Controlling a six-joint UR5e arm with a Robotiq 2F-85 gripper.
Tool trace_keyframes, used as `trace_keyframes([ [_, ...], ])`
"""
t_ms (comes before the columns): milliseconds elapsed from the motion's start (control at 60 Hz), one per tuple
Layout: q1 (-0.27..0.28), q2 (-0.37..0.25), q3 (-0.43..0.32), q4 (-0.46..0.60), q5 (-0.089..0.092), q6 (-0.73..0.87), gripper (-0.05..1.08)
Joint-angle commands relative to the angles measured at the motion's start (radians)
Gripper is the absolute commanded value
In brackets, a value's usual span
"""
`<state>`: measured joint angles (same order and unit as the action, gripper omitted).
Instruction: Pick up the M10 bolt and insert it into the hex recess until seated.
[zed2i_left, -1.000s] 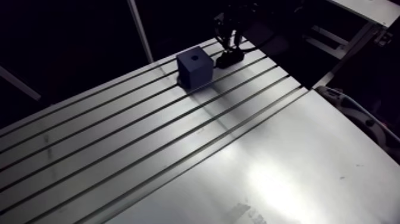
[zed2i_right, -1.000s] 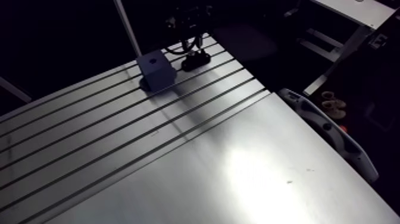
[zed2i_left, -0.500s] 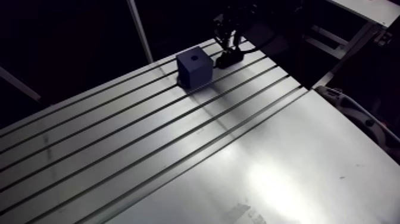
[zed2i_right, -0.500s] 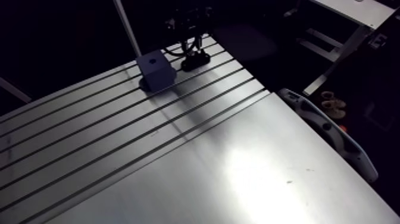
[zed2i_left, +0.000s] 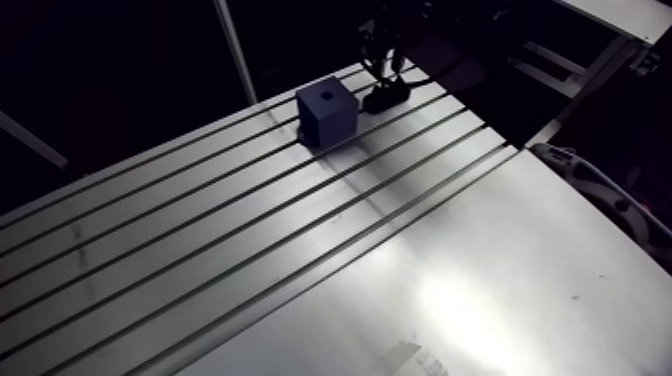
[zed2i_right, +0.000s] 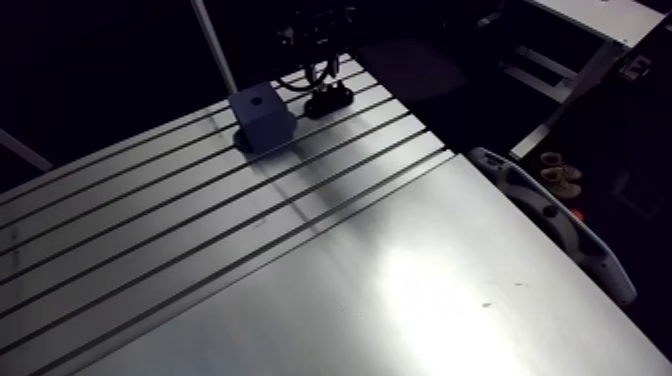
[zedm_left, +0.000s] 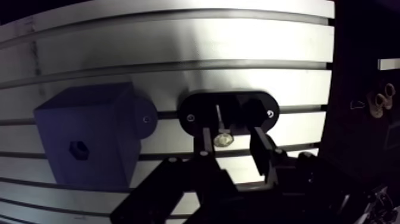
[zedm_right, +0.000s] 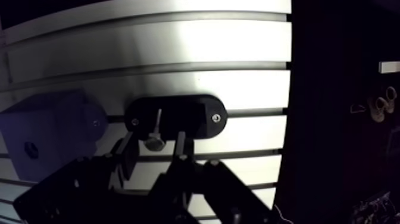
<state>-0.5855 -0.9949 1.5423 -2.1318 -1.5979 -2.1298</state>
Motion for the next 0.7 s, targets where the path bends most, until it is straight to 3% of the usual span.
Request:
trace_keyframes([
  [17,0.001,0.002,0.000,-0.003,0.000,0.000,0.55],
  [700,0.002,0.016,0.005,-0.003,-0.001,0.001,0.55],
])
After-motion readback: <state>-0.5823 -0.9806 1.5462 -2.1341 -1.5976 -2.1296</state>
